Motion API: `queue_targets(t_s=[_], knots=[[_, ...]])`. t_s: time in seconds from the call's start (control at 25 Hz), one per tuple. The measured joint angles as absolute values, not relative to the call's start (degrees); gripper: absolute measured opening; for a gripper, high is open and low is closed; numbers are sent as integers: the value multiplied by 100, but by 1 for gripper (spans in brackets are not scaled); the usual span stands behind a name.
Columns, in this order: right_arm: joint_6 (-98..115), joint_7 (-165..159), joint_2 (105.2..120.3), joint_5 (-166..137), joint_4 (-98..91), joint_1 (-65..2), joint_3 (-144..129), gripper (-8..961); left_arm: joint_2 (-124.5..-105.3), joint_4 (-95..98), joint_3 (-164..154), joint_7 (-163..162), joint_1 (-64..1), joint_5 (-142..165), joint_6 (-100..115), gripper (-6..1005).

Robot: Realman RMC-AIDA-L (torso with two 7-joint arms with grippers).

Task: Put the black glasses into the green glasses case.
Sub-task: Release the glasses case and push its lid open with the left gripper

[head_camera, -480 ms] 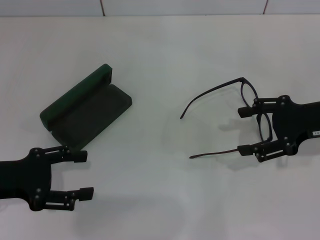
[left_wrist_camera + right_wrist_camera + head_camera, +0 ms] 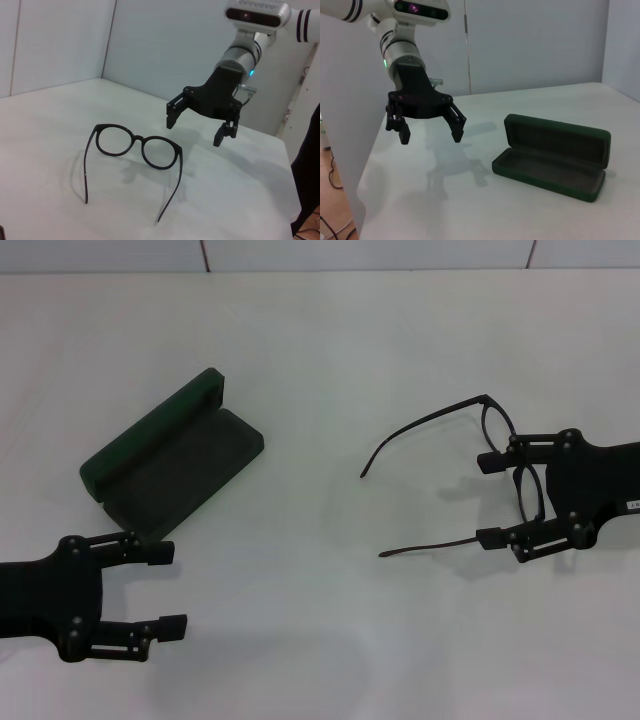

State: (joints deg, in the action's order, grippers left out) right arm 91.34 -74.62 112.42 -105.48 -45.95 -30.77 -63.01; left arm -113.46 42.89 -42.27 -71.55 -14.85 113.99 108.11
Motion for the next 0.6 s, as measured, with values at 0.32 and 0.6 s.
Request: queue_targets(t_s=[0.32,0.6], knots=[[9135,-7527,11240,-10551,-4594,-3075,-6265,869,-11346,4388,-4227,-7781,-1515,11257,10825,810],[9151,-7594,11241,-10559,-4592,-3070,-6247,864,-11468,5335,-4232,-9349,-1703,11408,10815,765]])
